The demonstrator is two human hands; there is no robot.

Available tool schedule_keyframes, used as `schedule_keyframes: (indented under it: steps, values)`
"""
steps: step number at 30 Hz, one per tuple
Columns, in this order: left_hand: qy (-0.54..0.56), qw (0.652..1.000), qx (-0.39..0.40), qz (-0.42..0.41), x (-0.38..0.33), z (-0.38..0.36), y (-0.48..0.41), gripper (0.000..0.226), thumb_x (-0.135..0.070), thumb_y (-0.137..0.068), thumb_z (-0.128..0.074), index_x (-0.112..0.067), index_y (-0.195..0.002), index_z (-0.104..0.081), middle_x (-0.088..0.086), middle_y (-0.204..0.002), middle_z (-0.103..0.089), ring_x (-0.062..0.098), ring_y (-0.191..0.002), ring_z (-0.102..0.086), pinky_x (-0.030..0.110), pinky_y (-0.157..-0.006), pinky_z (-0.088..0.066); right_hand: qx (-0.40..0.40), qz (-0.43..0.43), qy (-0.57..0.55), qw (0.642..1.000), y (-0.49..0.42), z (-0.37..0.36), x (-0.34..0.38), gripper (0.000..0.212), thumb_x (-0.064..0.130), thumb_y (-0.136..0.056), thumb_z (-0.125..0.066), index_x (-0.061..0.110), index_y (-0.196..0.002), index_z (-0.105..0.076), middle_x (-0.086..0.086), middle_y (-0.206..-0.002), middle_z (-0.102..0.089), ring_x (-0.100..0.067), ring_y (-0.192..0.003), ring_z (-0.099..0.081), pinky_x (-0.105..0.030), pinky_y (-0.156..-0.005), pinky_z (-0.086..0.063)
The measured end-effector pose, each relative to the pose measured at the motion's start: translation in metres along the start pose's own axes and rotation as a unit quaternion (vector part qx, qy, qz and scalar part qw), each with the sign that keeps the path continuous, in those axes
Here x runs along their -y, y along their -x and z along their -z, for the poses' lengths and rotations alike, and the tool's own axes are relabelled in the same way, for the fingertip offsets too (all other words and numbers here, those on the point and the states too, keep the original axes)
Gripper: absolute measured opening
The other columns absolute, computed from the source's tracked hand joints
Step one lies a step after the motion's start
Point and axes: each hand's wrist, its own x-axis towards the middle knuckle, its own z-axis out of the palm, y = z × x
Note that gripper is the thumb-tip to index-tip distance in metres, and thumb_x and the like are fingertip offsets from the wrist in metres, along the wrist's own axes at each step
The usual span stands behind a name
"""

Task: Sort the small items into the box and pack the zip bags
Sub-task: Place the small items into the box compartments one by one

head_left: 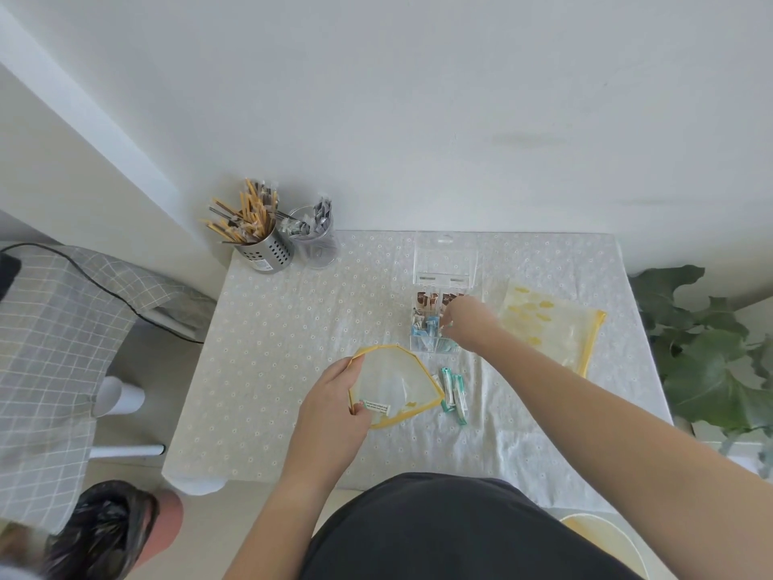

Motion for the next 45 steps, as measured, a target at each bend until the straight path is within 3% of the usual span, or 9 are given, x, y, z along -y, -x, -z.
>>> schedule_keyframes:
  steps: [9,17,21,25,29,35,39,42,45]
  values:
    - [0.001,1.000,0.004,-0.022,-0.001,0.002,0.005,0.075,-0.002,-0.088,-0.058,-0.032,-0.155,-0.047,-0.030,-0.148,-0.044,0.022,-0.117,-0.063,0.039,-0.107,-0.052,-0.039,-0.053,0.081,0.995,0.012,-0.001,0.001,0.015,0.020,-0.095,-0.064,0.015,-0.082,-0.069,-0.001,-0.075,-0.067,-0.020,-0.069,-0.067,-0.029,-0.059,-0.058]
    - [0.006,0.998,-0.002,-0.056,-0.007,0.007,0.009,0.074,-0.004,-0.092,-0.056,-0.039,-0.156,-0.044,-0.040,-0.148,-0.036,0.020,-0.113,-0.063,0.033,-0.104,-0.053,-0.143,0.019,-0.169,0.975,0.067,0.041,0.018,0.020,0.038,-0.093,-0.062,0.025,-0.083,-0.074,0.011,-0.056,-0.054,-0.012,-0.050,-0.051,-0.025,-0.049,-0.042]
    - [-0.002,0.997,-0.008,-0.083,-0.015,0.007,0.010,0.074,-0.001,-0.091,-0.057,-0.040,-0.153,-0.047,-0.042,-0.147,-0.036,0.015,-0.107,-0.063,0.025,-0.098,-0.053,-0.061,0.088,-0.238,0.965,0.140,0.075,0.045,0.017,0.035,-0.089,-0.068,0.026,-0.076,-0.073,0.007,-0.050,-0.057,-0.009,-0.046,-0.050,-0.025,-0.049,-0.043]
    - [-0.001,0.992,0.002,-0.125,-0.028,0.003,0.012,0.078,0.002,-0.089,-0.057,-0.047,-0.148,-0.050,-0.040,-0.146,-0.040,0.011,-0.094,-0.061,0.016,-0.089,-0.051,0.057,0.111,-0.161,0.979,0.168,0.070,0.061,0.021,0.025,-0.093,-0.058,0.020,-0.093,-0.078,0.004,-0.076,-0.077,-0.010,-0.066,-0.074,-0.030,-0.072,-0.063]
    - [0.015,0.989,0.018,-0.143,-0.035,-0.002,0.015,0.073,0.003,-0.089,-0.060,-0.040,-0.148,-0.055,-0.043,-0.147,-0.040,0.005,-0.091,-0.060,0.007,-0.086,-0.045,0.080,0.098,0.000,0.992,0.149,0.029,0.069,0.035,0.012,-0.099,-0.049,0.010,-0.130,-0.065,-0.007,-0.125,-0.068,-0.025,-0.115,-0.065,-0.038,-0.098,-0.053]
    - [0.030,0.981,0.038,-0.188,-0.043,-0.007,0.023,0.075,0.005,-0.089,-0.061,-0.038,-0.150,-0.053,-0.036,-0.152,-0.043,0.002,-0.081,-0.061,0.011,-0.082,-0.047,0.128,0.103,0.167,0.972,0.125,-0.010,0.081,0.030,0.009,-0.104,-0.041,0.008,-0.076,-0.052,-0.003,-0.078,-0.047,-0.021,-0.088,-0.049,-0.032,-0.086,-0.043]
    - [0.008,0.981,0.030,-0.191,-0.036,-0.011,0.028,0.075,0.004,-0.089,-0.059,-0.038,-0.151,-0.052,-0.034,-0.152,-0.043,0.006,-0.097,-0.062,0.010,-0.088,-0.046,0.099,0.099,0.164,0.976,0.116,-0.025,0.070,0.008,0.009,-0.101,-0.050,0.010,-0.097,-0.057,-0.003,-0.085,-0.057,-0.021,-0.087,-0.058,-0.031,-0.083,-0.048]
    - [-0.006,0.983,0.026,-0.182,-0.032,-0.013,0.031,0.071,0.001,-0.091,-0.057,-0.034,-0.153,-0.052,-0.033,-0.153,-0.041,0.012,-0.103,-0.061,0.009,-0.091,-0.045,0.073,0.095,0.130,0.984,0.118,-0.035,0.062,0.026,0.006,-0.100,-0.052,0.006,-0.126,-0.053,-0.007,-0.103,-0.063,-0.022,-0.094,-0.062,-0.031,-0.081,-0.048]
    - [-0.009,0.984,0.028,-0.178,-0.031,-0.015,0.035,0.070,-0.001,-0.092,-0.056,-0.036,-0.153,-0.051,-0.036,-0.153,-0.039,0.014,-0.105,-0.059,0.008,-0.089,-0.044,0.058,0.094,0.157,0.981,0.125,-0.041,0.063,0.013,0.005,-0.102,-0.048,0.005,-0.110,-0.059,-0.005,-0.087,-0.057,-0.021,-0.092,-0.060,-0.030,-0.082,-0.046]
